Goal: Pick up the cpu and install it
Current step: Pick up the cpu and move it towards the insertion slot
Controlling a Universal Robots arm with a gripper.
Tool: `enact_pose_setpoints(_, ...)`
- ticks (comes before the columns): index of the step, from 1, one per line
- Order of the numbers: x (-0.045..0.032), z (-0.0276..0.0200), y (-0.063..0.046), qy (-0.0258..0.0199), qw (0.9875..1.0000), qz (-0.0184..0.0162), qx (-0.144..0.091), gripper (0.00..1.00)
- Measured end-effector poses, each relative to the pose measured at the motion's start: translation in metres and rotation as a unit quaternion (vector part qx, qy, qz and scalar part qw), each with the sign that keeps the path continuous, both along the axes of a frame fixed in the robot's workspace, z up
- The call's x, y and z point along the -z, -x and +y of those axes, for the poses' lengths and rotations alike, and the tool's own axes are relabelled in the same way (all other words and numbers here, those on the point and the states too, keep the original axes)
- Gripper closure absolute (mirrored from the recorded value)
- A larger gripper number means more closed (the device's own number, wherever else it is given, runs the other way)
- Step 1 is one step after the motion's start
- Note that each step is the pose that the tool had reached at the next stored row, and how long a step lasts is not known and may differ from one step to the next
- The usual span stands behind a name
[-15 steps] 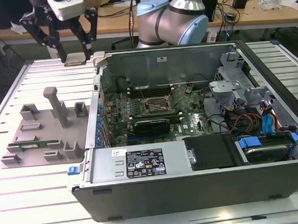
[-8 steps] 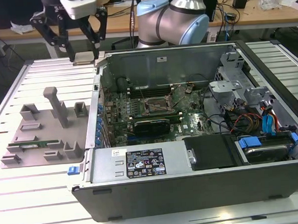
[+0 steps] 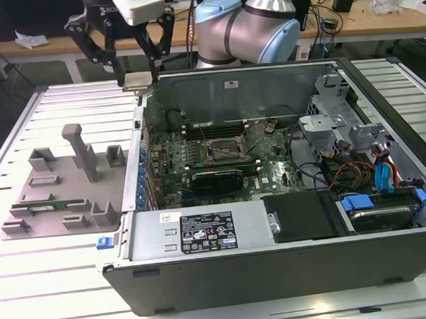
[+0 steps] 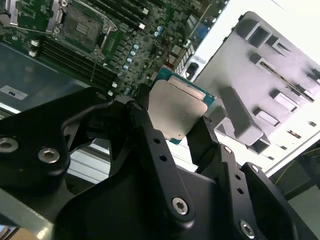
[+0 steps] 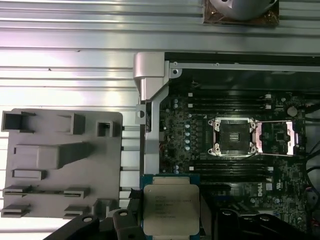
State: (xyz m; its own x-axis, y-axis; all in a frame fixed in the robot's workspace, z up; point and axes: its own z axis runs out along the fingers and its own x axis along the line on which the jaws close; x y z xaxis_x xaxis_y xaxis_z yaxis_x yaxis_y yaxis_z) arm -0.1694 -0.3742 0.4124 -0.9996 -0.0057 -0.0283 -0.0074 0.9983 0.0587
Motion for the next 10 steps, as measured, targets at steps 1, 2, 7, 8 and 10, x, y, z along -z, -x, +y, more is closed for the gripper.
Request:
enact_pose_setpoints(1, 0.0000, 0.0000, -0.005, 0.0000, 1.0000, 0.0000, 0.000, 0.45)
enact_pose_setpoints(2, 0.0000, 0.0000, -0.008, 0.0000, 1.0000, 0.0000, 0.000, 0.45)
enact_pose_setpoints(7, 0.0000, 0.0001, -0.029, 0.0000, 1.0000, 0.0000, 0.000, 0.45)
enact_pose_setpoints(8, 0.0000, 0.0001, -0.033, 0.0000, 1.0000, 0.0000, 0.000, 0.45)
enact_pose_setpoints(10, 0.0000, 0.0001, -0.044, 0.0000, 1.0000, 0.0000, 0.000, 0.45)
